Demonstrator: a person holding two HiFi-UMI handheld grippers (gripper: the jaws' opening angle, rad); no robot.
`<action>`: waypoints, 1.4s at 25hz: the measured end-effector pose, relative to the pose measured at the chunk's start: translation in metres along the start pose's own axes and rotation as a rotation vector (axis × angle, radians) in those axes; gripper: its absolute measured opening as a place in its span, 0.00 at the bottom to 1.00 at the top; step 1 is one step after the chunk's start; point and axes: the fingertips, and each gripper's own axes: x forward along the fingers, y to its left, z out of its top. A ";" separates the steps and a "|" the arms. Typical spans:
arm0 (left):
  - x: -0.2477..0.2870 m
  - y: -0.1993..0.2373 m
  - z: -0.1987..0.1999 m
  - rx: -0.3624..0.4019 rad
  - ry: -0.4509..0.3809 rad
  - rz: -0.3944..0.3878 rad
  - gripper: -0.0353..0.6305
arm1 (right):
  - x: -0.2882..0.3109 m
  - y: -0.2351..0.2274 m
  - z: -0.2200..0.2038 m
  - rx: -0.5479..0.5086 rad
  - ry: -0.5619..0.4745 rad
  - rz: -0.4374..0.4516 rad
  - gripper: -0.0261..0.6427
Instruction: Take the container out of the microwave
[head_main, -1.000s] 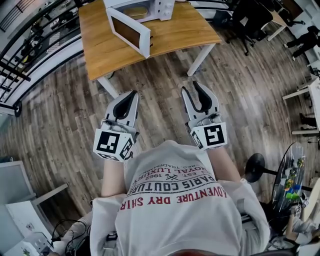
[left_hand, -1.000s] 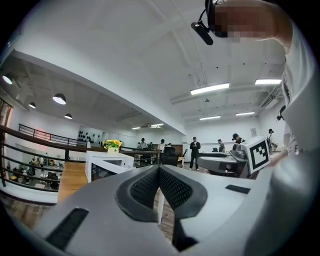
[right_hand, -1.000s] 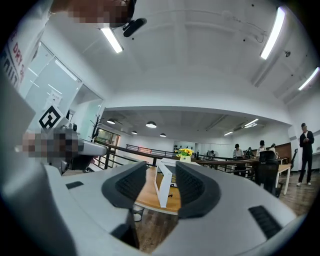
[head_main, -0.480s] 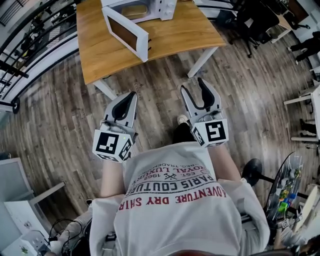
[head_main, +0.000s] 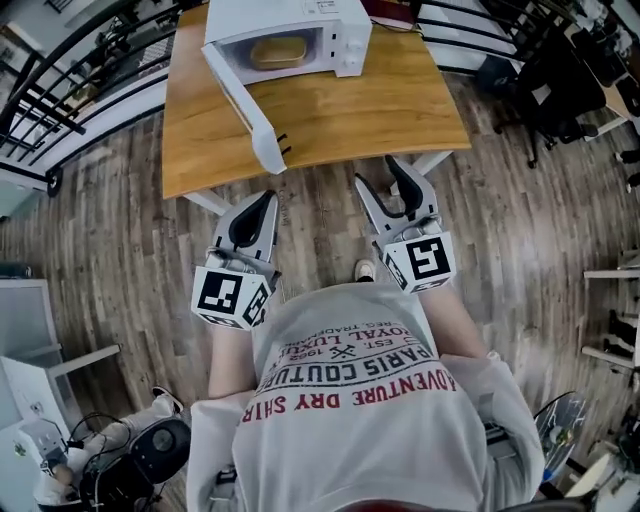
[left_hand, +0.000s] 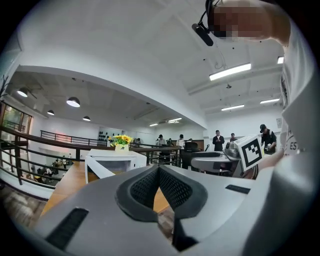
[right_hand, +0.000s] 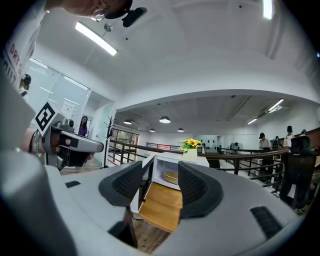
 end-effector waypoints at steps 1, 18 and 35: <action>0.016 -0.004 0.001 -0.003 -0.002 0.014 0.07 | 0.006 -0.014 -0.001 -0.003 0.002 0.021 0.39; 0.188 -0.009 -0.033 -0.063 0.088 0.132 0.07 | 0.116 -0.125 -0.057 -0.024 0.163 0.307 0.39; 0.253 0.119 -0.043 -0.235 0.098 0.347 0.07 | 0.300 -0.117 -0.106 -0.084 0.321 0.440 0.39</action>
